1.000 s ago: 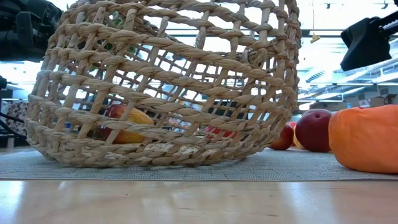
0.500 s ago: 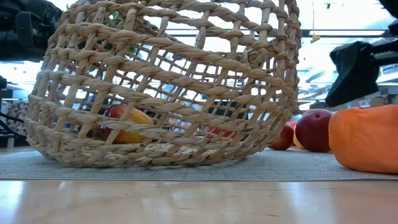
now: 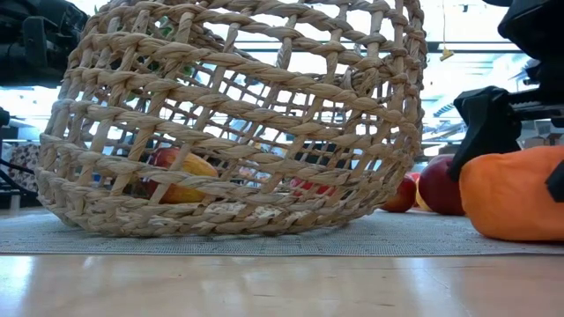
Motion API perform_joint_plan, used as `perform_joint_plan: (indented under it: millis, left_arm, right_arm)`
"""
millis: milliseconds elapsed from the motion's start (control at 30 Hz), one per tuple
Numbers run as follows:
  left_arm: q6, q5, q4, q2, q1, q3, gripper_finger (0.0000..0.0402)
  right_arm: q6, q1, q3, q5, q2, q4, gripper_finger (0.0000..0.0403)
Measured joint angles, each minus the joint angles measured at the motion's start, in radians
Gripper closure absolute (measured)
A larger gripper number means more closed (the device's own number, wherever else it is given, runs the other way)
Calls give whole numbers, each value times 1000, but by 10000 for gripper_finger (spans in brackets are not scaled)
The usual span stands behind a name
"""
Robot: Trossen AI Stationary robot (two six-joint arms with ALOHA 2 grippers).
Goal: Build produce basket
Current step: Put the orange into the brown basket
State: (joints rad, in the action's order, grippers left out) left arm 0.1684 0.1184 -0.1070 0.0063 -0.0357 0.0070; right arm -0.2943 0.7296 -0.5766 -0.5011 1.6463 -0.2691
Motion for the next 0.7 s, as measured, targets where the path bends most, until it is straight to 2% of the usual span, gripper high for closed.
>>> perform_joint_plan:
  millis: [233,367,700]
  left_arm:
    - [0,0,0,0,0,0,241]
    - [0,0,0,0,0,0,241]
    - [0,0,0,0,0,0,241]
  right_arm:
    - [0,0,-1,1,-1,25,109]
    - [7,0,-3,10,-32,67,117]
    - [-2,5,-94,4,-259,373,116]
